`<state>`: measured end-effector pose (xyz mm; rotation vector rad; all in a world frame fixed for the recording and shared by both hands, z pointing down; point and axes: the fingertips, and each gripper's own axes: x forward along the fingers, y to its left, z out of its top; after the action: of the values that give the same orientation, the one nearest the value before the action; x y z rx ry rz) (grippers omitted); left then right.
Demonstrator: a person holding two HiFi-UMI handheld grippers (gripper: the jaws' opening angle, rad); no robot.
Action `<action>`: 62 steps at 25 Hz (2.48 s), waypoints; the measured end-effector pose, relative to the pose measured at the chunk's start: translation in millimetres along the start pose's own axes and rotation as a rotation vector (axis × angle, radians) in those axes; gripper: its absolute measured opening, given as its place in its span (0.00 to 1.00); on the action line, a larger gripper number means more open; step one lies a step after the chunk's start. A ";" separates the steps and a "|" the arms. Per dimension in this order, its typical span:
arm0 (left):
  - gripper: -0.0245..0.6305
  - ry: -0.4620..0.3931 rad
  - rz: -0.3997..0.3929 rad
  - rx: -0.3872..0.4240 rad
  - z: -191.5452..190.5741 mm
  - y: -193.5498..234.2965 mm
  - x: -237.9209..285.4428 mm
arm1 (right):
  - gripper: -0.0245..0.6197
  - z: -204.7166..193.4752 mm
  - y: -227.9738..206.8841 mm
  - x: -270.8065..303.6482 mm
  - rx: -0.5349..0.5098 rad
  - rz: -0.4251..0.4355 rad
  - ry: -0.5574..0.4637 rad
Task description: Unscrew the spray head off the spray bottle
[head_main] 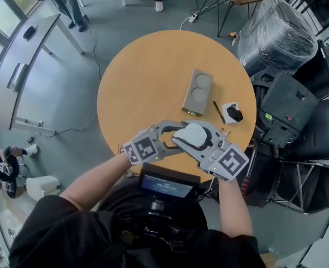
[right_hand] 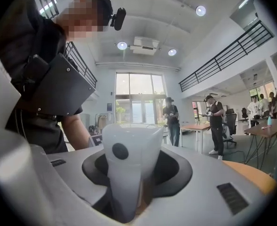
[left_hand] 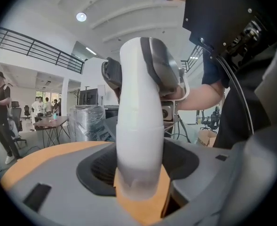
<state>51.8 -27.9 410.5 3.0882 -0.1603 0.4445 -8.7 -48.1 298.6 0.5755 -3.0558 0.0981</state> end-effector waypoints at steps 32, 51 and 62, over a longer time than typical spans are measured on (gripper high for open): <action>0.51 -0.127 -0.094 -0.155 19.2 5.1 -3.4 | 0.52 33.2 -27.3 -35.6 0.019 -0.016 -0.115; 0.51 -0.056 0.553 -0.114 28.0 72.6 -5.5 | 0.40 1.2 -61.1 -5.8 0.094 -0.446 0.017; 0.50 -0.158 0.138 -0.100 37.9 24.5 -6.2 | 0.38 13.6 -18.0 -14.0 0.067 -0.083 -0.012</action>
<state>54.0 -52.9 372.5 3.0231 -0.3869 0.1878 10.7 -60.7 285.5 0.7085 -3.0452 0.1965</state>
